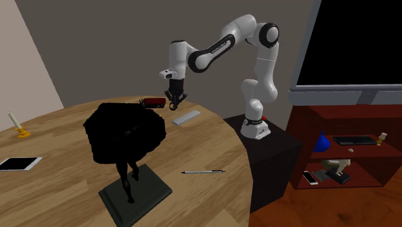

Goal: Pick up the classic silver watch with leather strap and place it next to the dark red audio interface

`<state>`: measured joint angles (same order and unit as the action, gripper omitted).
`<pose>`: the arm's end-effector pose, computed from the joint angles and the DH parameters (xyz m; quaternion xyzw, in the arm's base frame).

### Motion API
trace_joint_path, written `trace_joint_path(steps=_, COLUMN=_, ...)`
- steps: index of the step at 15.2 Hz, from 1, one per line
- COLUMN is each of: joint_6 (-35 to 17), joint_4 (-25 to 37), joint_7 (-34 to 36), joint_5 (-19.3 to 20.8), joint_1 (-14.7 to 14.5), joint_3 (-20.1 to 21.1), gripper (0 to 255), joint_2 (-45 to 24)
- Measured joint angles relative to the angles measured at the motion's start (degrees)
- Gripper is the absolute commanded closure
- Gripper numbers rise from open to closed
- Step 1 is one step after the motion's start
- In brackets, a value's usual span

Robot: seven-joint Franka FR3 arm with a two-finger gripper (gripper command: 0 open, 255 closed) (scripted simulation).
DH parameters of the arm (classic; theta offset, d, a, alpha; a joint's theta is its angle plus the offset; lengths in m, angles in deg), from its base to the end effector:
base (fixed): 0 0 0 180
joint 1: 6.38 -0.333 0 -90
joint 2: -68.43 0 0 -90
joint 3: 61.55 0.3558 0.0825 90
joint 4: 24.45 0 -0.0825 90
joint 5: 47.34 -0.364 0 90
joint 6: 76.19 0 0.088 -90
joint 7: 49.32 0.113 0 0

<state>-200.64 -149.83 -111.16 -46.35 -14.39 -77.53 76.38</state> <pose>0.4900 -0.0744 0.4982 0.8878 0.4563 0.0548 0.0240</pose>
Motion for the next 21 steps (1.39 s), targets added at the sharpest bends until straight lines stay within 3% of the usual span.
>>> trace_joint_path(steps=11, joint_6=3.99, joint_4=18.73, joint_7=-17.62, joint_5=-8.19, joint_1=6.94, joint_3=-7.24, gripper=255, joint_2=-16.39)
trace_joint_path(steps=18, joint_6=9.64, joint_4=35.4, joint_7=-26.21, joint_5=-14.47, joint_1=14.05, joint_3=-8.46, gripper=255, joint_2=-29.22)
trace_joint_path(steps=21, joint_6=8.59, joint_4=36.09, joint_7=-27.13, joint_5=-15.41, joint_1=14.81, joint_3=-8.23, gripper=255, joint_2=-31.19)
